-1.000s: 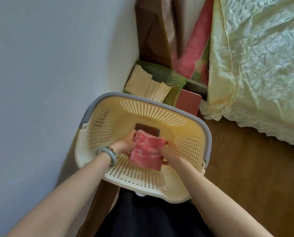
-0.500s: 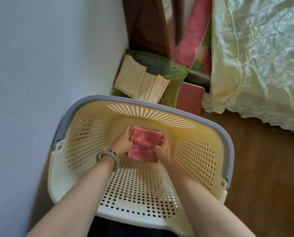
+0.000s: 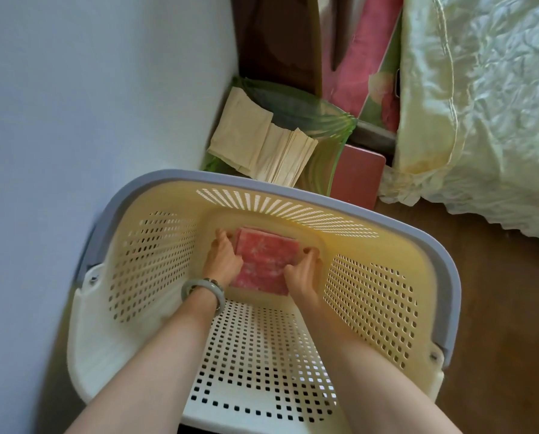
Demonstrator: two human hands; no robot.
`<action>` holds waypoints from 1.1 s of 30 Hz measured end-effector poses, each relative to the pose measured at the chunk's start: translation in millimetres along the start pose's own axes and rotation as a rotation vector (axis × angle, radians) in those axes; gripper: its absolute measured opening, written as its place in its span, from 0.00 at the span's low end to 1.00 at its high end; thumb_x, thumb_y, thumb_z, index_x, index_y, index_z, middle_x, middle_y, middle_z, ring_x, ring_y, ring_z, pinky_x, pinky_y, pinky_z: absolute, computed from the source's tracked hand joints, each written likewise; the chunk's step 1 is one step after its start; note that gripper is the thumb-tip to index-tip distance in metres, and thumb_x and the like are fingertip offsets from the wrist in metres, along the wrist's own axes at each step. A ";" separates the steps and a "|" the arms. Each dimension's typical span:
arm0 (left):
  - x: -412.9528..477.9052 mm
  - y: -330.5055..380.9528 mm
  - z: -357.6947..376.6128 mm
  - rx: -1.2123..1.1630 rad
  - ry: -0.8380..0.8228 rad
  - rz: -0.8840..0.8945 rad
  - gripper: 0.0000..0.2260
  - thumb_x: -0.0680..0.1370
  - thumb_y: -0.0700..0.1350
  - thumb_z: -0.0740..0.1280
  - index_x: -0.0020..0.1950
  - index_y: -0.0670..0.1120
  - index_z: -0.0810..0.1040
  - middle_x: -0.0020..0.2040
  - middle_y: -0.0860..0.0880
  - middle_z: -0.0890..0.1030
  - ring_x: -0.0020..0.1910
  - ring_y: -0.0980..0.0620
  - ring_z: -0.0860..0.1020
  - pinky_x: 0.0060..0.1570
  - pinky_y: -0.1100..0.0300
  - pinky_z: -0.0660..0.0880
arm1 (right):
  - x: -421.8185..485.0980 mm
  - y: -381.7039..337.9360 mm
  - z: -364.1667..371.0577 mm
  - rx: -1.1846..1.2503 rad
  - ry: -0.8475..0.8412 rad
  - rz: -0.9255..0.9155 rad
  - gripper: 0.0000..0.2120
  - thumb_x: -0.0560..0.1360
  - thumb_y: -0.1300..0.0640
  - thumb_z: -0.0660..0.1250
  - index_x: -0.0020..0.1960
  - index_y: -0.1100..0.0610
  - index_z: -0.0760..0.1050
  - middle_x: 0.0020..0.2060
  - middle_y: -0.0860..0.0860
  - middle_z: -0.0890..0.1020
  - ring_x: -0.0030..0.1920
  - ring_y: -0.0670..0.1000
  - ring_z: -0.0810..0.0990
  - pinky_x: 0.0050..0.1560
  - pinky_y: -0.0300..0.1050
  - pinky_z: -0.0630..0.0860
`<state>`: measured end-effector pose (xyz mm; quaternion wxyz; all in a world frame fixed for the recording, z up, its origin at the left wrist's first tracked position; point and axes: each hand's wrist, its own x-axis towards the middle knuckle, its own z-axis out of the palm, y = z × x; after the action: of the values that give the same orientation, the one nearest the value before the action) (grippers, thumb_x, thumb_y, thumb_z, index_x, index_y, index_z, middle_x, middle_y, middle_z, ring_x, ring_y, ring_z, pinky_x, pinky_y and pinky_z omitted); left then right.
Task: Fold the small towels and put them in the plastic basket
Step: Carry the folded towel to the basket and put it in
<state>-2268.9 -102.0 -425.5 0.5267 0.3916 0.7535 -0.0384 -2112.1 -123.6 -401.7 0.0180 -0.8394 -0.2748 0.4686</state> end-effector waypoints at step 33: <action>-215.2 89.0 -127.6 -0.129 -0.283 0.523 0.26 0.75 0.37 0.68 0.68 0.57 0.68 0.63 0.54 0.73 0.63 0.54 0.71 0.47 0.65 0.74 | -195.2 -68.5 -190.4 0.048 -0.246 -0.670 0.32 0.72 0.60 0.70 0.71 0.47 0.62 0.60 0.48 0.71 0.57 0.45 0.73 0.42 0.32 0.76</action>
<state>-2280.4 -98.9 -160.3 0.6422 0.5289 0.5472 0.0920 -2070.9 -115.6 -123.8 0.1573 -0.6393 -0.5237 0.5406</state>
